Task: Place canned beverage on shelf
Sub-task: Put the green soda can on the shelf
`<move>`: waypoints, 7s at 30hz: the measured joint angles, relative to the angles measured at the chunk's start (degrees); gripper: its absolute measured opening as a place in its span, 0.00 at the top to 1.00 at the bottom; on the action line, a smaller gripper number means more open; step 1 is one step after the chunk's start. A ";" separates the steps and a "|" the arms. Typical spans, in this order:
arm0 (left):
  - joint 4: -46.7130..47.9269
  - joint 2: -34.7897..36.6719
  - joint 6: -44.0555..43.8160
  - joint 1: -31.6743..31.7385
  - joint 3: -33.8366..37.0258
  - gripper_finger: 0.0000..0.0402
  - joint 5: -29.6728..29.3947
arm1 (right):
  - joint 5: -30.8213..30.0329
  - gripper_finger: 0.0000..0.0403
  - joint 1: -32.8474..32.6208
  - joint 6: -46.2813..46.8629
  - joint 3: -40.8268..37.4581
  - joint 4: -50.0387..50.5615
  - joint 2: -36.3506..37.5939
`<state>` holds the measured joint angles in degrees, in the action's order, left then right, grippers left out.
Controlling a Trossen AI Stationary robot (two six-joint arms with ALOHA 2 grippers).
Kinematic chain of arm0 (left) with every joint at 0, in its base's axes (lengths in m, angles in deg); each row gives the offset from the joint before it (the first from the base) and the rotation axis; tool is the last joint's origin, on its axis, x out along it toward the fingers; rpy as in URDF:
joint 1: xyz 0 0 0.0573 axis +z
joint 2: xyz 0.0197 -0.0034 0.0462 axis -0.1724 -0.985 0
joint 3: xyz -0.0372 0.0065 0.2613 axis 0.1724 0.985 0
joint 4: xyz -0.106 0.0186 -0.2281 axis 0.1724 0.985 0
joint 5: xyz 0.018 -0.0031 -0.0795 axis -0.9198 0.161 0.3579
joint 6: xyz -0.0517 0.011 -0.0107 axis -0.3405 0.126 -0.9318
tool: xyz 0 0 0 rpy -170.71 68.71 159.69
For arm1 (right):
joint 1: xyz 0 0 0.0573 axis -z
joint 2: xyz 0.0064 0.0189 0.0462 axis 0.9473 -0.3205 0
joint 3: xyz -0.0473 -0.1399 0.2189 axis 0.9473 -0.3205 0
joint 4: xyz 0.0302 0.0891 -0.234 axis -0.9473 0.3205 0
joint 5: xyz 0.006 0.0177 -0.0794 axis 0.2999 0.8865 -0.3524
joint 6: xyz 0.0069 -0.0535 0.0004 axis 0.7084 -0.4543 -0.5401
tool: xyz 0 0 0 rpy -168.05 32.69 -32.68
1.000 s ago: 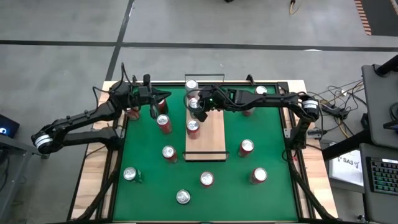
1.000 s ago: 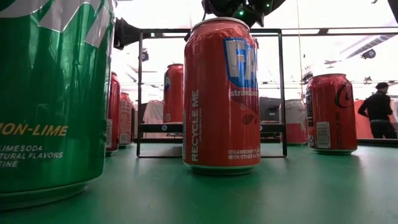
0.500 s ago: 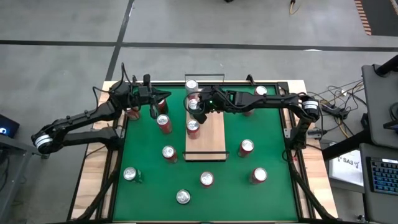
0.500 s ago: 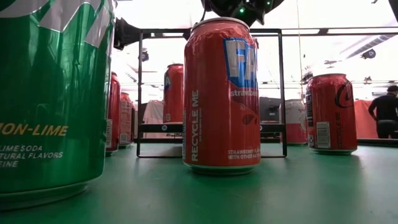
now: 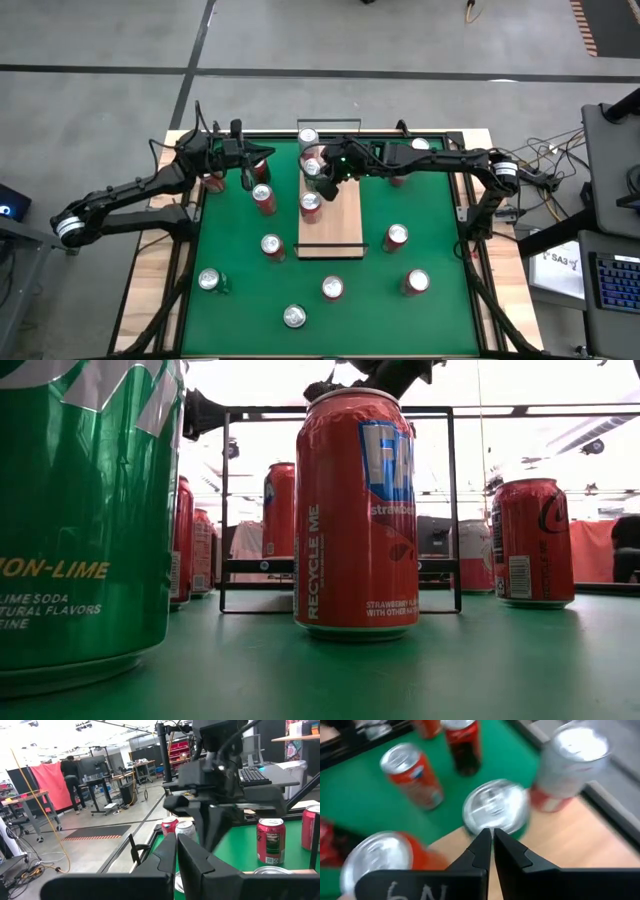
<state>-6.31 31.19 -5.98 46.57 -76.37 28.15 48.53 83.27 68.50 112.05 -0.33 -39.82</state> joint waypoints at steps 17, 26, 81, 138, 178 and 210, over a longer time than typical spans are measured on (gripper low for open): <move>-0.01 0.00 0.01 0.00 0.00 1.00 0.00 | 0.24 0.97 -0.10 -0.98 -0.23 -0.54 -3.72; 0.00 0.00 0.02 0.00 0.00 1.00 0.00 | -0.20 0.97 0.22 -1.64 -0.23 -2.69 -5.19; -0.02 0.00 0.02 0.00 0.00 1.00 0.00 | -4.46 0.97 3.46 -8.77 2.18 -9.06 -6.42; -0.04 -0.01 0.20 0.00 0.00 1.00 0.00 | -6.10 0.97 1.07 -5.72 3.96 1.22 -8.23; -0.02 -0.02 0.39 0.00 0.00 1.00 0.00 | -1.03 0.97 3.72 -8.15 3.92 -2.85 -9.44; -0.02 -0.02 0.42 0.00 0.00 1.00 0.00 | 0.57 0.97 3.44 -8.32 3.90 -12.74 -10.92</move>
<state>-6.33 31.16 -5.56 46.57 -76.37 28.15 49.11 86.71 60.17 115.94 -13.07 -50.74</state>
